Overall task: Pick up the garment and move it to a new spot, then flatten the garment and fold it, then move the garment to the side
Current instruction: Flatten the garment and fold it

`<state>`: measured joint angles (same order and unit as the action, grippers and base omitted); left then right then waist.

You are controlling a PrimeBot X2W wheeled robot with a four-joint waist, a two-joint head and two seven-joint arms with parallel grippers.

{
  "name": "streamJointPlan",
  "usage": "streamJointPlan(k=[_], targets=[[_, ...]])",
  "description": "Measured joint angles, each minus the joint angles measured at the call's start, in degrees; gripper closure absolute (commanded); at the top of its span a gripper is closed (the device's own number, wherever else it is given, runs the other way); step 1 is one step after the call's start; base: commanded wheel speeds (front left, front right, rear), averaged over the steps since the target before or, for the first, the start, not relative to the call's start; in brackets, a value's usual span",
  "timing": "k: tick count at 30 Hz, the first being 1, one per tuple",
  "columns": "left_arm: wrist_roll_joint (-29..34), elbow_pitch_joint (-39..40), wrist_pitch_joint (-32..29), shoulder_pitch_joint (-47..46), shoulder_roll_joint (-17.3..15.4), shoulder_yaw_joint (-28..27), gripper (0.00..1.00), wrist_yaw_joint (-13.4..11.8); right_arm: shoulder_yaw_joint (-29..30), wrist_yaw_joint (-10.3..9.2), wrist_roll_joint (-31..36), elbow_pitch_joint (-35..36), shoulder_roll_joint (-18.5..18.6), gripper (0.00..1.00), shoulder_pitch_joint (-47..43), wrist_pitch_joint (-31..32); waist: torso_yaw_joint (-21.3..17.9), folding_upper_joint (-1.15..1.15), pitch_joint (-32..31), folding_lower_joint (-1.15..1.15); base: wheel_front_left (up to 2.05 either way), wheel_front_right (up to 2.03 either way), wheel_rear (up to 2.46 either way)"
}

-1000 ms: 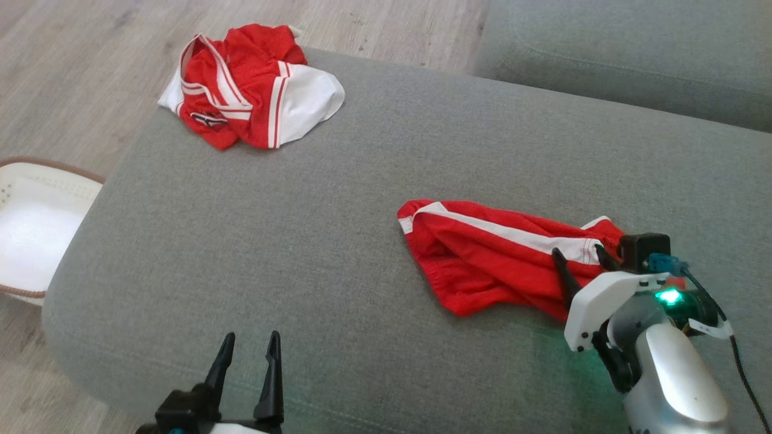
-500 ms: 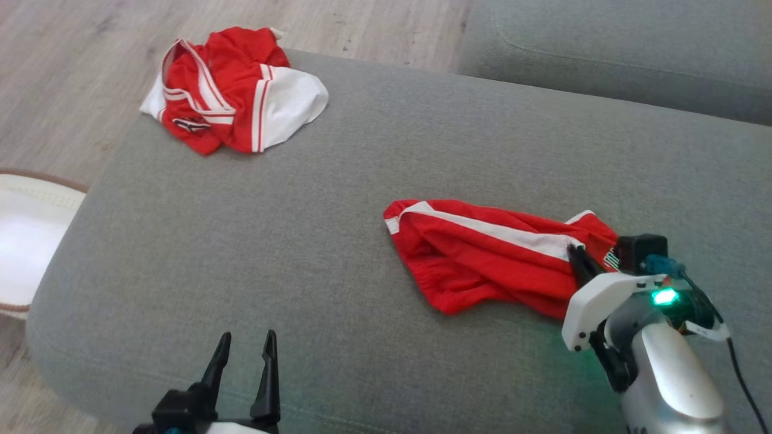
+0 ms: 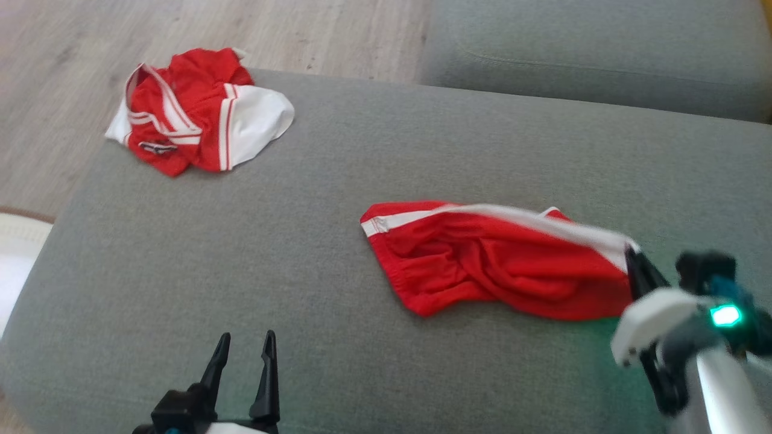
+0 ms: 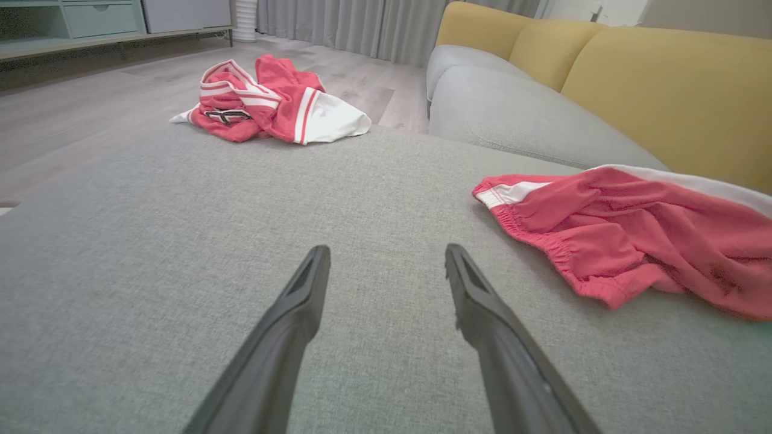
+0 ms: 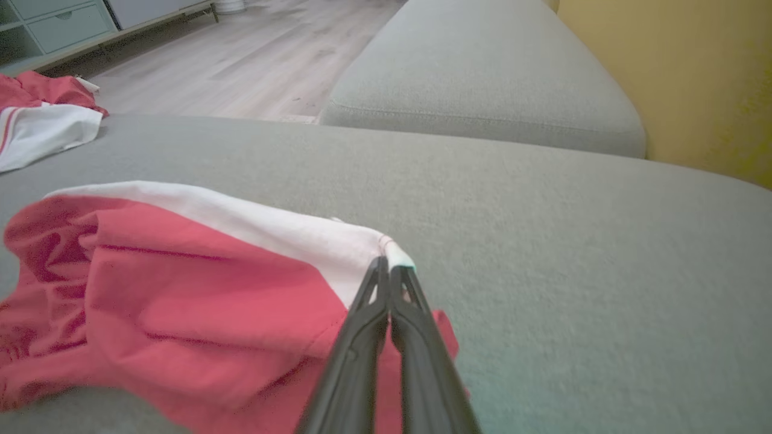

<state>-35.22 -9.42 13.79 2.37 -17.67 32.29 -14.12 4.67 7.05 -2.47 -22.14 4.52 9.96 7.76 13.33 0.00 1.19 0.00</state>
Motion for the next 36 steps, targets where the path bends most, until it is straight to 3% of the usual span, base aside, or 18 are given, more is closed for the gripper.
streamJointPlan(k=[8,15,16,17,28,36], targets=[[0.0,0.3,0.0,0.0,-0.1,0.1,0.00,0.0,1.7,0.00,-0.4,6.2,0.2,1.00,-9.2,3.3,-1.5,0.00,-0.5,0.00,0.00,0.00,0.00],[0.0,0.4,-0.1,0.0,-0.2,0.8,0.00,0.0,5.3,0.00,2.4,5.1,1.1,1.00,-9.9,2.3,-2.3,0.00,-0.7,0.00,0.00,0.00,0.00],[0.0,0.4,-0.1,0.0,-0.2,0.8,0.00,0.0,5.6,0.00,3.2,4.4,1.1,0.62,-9.8,1.7,-2.4,0.00,-0.7,0.00,0.00,0.00,0.00],[0.0,0.4,-0.1,0.0,-0.2,0.9,0.00,0.0,5.7,0.00,3.8,3.7,1.1,0.00,-9.7,1.1,-2.5,0.00,-0.9,0.00,0.00,0.00,0.00],[0.6,0.1,-0.3,-0.3,-0.1,1.9,0.00,0.1,6.6,0.00,4.3,1.1,-0.1,0.00,-8.3,-4.1,-3.6,0.00,-3.1,0.00,0.00,0.00,0.00],[0.6,0.0,-1.0,-2.3,-0.1,2.6,0.00,0.0,4.4,0.00,3.3,7.8,-1.8,0.00,-9.4,-8.7,-4.8,0.00,-5.6,0.00,0.00,0.00,0.00]])
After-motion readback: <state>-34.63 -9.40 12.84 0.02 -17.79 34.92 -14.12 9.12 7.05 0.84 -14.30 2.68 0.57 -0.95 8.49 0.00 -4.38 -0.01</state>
